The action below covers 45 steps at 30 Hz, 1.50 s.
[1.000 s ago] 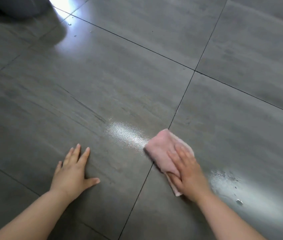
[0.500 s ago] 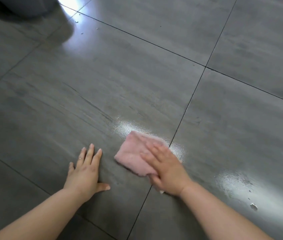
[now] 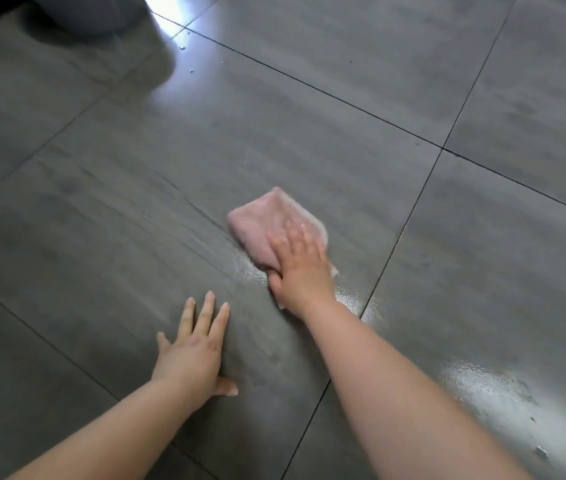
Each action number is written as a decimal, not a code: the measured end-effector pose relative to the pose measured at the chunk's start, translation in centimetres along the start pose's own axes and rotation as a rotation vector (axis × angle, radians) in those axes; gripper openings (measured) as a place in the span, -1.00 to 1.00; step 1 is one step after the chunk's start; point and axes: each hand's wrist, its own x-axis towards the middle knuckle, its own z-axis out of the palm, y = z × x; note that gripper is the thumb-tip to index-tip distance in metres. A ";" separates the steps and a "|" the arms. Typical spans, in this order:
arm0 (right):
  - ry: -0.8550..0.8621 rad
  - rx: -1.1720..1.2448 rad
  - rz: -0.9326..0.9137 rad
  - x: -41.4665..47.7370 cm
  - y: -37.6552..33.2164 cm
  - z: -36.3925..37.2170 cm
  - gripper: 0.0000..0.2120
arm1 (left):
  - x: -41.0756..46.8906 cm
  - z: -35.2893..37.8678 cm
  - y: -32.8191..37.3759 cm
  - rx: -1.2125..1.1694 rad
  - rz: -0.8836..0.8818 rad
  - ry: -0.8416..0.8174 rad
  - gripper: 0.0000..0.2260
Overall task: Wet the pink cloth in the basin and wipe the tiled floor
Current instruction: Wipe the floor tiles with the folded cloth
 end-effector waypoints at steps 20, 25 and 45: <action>0.035 -0.238 -0.011 -19.0 12.4 -0.5 -0.25 | -0.6 0.4 2.4 0.041 0.122 0.178 -0.02; 0.103 -0.155 0.413 -27.3 19.7 -2.1 -0.43 | -2.3 0.3 12.2 0.041 0.516 0.195 -0.17; 0.473 0.245 1.468 -38.2 27.2 -1.7 -0.49 | -1.3 3.0 21.5 0.076 0.413 0.248 -0.11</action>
